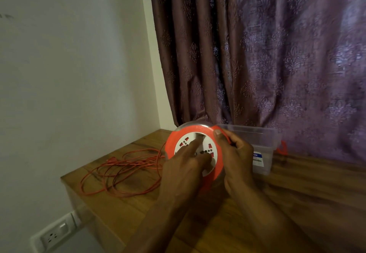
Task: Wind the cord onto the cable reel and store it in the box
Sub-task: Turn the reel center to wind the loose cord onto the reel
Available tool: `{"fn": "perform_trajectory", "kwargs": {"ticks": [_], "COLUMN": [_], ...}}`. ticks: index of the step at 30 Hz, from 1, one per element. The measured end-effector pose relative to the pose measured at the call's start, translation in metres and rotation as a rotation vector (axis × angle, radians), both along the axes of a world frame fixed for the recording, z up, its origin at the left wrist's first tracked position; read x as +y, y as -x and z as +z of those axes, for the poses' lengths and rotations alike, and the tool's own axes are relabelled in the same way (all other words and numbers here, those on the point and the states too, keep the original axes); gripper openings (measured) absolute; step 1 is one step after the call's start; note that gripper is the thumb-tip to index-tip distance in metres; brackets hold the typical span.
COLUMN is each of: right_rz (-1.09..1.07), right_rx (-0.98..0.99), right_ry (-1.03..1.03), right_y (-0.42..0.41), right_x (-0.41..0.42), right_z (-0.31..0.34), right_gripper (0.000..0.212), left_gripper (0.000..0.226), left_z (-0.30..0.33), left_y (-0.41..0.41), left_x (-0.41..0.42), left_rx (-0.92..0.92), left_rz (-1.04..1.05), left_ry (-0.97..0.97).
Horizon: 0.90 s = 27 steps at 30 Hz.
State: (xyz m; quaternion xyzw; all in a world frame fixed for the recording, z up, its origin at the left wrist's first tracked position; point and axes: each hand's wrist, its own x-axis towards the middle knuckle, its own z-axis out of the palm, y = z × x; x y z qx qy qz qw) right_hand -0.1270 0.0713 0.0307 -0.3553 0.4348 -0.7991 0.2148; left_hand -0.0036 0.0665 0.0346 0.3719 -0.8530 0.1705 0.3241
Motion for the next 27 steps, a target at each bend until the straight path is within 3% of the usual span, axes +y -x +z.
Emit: {"fn": "perform_trajectory", "kwargs": {"ticks": [7,11,16,19,24,27], "right_rz": [0.036,0.072,0.046,0.020,0.028,0.024], "right_rx": [0.006,0.053,0.027,0.029,0.013,-0.002], "right_ry": [-0.023,0.003,0.010,0.007,-0.004,-0.016], "right_y": [0.006,0.007,0.014,0.015,0.011,0.007], "right_x": [-0.007,-0.012,-0.022,-0.028,-0.037,-0.044], "right_z": [-0.007,-0.005,-0.002,-0.001,-0.002,-0.001], "right_gripper": [0.007,0.024,0.011,0.004,0.016,0.012], "left_gripper": [0.026,0.039,0.038,0.049,0.060,0.063], "left_z": [0.000,-0.008,-0.010,-0.009,-0.011,-0.011], "left_y": [0.000,-0.006,-0.014,-0.012,-0.005,-0.001], "left_x": [-0.011,-0.019,-0.020,-0.020,-0.030,-0.041], "left_rx": [0.015,0.196,0.377,0.263,0.085,0.034], "left_rz": [-0.086,-0.165,-0.135,-0.043,0.057,0.117], "left_ry": [0.029,0.022,0.007,-0.074,-0.121,-0.159]}}
